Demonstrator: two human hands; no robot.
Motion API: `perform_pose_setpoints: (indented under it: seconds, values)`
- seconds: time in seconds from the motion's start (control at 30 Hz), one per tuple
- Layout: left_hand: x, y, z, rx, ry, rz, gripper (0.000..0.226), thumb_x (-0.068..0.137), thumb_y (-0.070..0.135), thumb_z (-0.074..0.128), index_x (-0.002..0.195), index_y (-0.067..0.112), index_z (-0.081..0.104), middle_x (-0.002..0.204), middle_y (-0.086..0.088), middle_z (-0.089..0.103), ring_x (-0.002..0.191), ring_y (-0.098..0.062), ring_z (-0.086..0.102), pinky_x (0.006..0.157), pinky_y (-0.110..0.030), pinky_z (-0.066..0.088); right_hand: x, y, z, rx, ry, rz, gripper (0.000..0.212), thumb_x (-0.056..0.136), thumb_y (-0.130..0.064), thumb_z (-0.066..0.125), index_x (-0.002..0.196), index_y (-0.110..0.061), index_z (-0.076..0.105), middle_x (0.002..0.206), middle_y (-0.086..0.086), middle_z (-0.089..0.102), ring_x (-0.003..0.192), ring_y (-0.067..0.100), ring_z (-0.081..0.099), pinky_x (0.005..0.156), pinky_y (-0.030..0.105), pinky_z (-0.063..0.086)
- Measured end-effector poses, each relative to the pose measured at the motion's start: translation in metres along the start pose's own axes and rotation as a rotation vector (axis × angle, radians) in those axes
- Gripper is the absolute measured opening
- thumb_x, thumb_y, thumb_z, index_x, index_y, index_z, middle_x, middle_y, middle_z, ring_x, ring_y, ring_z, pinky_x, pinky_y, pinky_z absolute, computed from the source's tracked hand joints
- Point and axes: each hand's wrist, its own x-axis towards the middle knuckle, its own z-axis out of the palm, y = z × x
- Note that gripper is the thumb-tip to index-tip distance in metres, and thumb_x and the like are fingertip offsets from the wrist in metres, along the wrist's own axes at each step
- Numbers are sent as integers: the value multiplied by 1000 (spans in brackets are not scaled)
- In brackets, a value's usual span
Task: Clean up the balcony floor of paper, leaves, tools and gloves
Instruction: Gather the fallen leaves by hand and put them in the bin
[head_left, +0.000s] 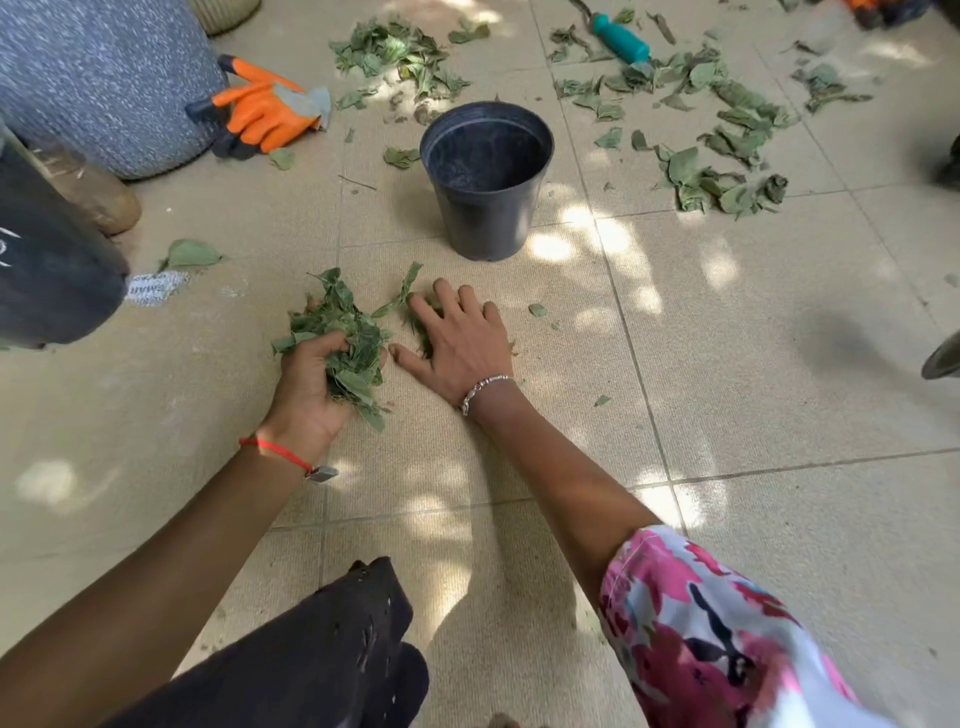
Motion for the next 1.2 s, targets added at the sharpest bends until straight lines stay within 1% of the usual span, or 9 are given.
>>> perform_pose_setpoints:
  seconds: [0.23,0.33,0.43,0.53,0.6,0.7,0.77,0.97,1.2]
  values:
    - [1,6,3,-43,34,23,24,94,-3,36,92,8,56,81,-7,66,78,-17,60,57,-24,57,13,-3,2,-41,-43,109,33,97,-33,35,114,-9,50,109,7,55,96,25,52,66,36,43]
    - [-1,6,4,-43,46,11,25,93,-4,36,90,9,57,83,-7,63,79,-18,60,59,-25,57,0,7,-2,-151,55,188,20,90,-19,44,93,-10,62,88,5,61,79,23,59,52,30,40]
    - [-3,0,8,-29,31,-4,26,93,-5,35,92,10,56,90,-8,60,77,-17,61,57,-24,56,-12,22,-9,-191,167,239,32,79,-17,34,71,-13,65,76,2,60,66,20,57,52,30,45]
    - [-3,-4,12,-32,15,-16,27,93,-5,35,97,11,56,85,-7,67,81,-18,60,57,-25,56,-22,41,-12,-239,203,281,16,77,-25,52,74,-14,63,85,3,59,74,23,55,66,33,41]
    - [-4,-6,16,-26,6,-16,27,93,-5,35,96,11,56,79,-6,69,82,-18,60,57,-25,57,-26,49,-14,-199,169,326,24,78,-33,57,89,-12,62,104,7,59,91,27,55,78,38,41]
    - [-7,-8,21,-1,-13,-13,28,92,-6,33,95,11,55,92,-8,60,81,-17,59,57,-24,56,-28,56,-15,6,13,387,49,92,-41,39,132,-13,41,144,10,35,131,31,32,107,44,26]
    - [-8,-9,22,8,-28,-12,29,92,-6,32,94,11,55,93,-8,58,80,-17,58,56,-24,55,-27,57,-15,90,-42,350,52,96,-45,31,141,-20,28,152,8,22,140,29,18,115,41,13]
    - [-7,-14,22,17,-37,-27,24,92,-4,36,94,10,56,78,-8,67,55,-13,68,56,-25,56,-35,51,-21,283,-29,210,37,100,-25,37,130,-7,48,144,8,39,136,21,33,111,26,23]
    - [-11,-19,27,37,-93,-70,22,93,-2,37,91,6,57,61,-3,70,55,-11,68,56,-22,57,-54,44,-11,351,10,217,26,95,-10,46,113,1,61,132,9,53,123,24,51,95,36,46]
